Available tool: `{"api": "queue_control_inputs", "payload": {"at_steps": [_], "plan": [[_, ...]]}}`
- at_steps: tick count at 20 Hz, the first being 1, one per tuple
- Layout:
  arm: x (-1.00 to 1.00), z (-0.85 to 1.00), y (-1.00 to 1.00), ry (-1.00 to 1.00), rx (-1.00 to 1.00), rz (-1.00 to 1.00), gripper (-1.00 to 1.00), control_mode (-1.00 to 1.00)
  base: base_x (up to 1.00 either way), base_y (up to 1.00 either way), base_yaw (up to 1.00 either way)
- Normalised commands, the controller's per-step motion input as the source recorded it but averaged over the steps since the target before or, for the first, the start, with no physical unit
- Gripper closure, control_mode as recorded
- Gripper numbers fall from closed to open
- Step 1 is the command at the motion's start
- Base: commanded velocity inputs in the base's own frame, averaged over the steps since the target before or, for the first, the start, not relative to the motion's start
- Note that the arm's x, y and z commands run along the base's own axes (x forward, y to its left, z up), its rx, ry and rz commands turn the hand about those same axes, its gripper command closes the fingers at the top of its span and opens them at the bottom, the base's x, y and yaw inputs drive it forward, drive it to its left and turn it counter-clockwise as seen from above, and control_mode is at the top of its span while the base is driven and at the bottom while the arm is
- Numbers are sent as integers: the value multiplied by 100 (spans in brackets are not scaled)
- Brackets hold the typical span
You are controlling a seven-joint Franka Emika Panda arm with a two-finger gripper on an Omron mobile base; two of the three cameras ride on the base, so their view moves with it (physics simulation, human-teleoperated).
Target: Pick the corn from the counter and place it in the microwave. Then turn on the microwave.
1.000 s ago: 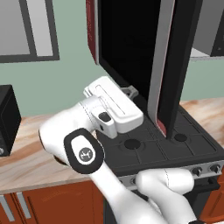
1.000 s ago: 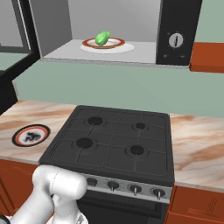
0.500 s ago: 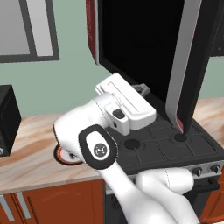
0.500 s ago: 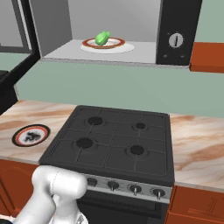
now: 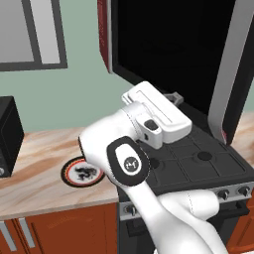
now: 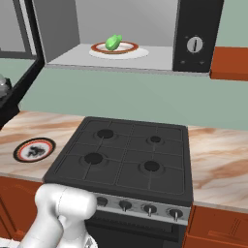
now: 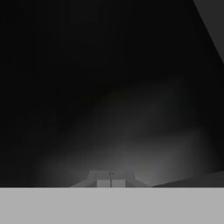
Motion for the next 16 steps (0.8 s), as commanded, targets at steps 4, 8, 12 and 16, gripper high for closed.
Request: {"api": "queue_control_inputs", "payload": {"at_steps": [4, 8, 12, 16], "plan": [[9, 1, -30, 0, 0, 0, 100, -100, 0, 0, 0], [10, 2, -27, 0, 0, 0, 100, -100, 0, 0, 0], [12, 4, -31, 0, 0, 0, 100, -100, 0, 0, 0], [16, 7, -30, 0, 0, 0, 100, -100, 0, 0, 0]]}}
